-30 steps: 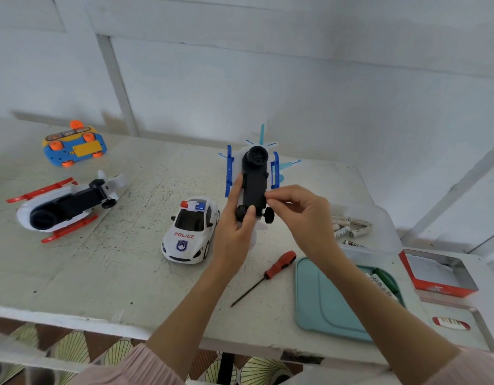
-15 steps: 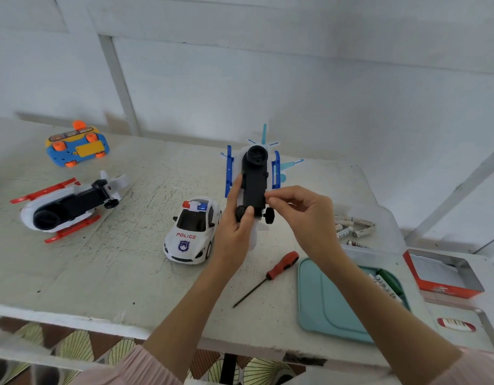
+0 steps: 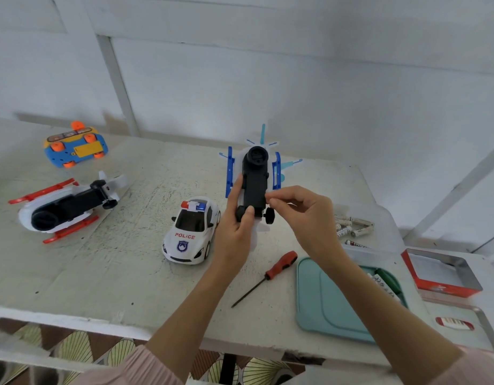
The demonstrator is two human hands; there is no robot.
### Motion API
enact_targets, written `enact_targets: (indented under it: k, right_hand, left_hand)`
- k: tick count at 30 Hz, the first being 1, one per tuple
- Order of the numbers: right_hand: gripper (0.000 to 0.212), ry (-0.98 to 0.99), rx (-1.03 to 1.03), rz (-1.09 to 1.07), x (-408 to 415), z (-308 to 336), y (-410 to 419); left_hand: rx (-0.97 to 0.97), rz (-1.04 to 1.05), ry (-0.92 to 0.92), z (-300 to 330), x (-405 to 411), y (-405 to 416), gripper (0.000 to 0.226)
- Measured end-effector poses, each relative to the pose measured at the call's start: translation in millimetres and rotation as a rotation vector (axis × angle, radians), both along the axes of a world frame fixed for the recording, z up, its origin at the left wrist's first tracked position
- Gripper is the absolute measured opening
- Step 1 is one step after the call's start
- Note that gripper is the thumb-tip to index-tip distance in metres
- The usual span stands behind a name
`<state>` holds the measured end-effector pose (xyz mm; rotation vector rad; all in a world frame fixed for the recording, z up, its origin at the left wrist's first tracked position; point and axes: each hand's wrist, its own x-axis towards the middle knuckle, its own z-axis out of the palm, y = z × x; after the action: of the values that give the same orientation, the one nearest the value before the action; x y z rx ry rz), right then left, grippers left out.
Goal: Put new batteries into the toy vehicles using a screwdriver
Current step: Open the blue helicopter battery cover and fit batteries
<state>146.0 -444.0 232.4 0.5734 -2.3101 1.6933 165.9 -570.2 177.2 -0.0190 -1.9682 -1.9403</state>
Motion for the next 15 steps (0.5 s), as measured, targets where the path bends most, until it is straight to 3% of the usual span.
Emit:
enact_targets:
  k: [15]
  right_hand:
    - [0.014,-0.01,-0.038,0.013,1.3,-3.0,0.5]
  left_hand:
    - [-0.043,-0.031,-0.003,0.0,2.0,-3.2,0.059]
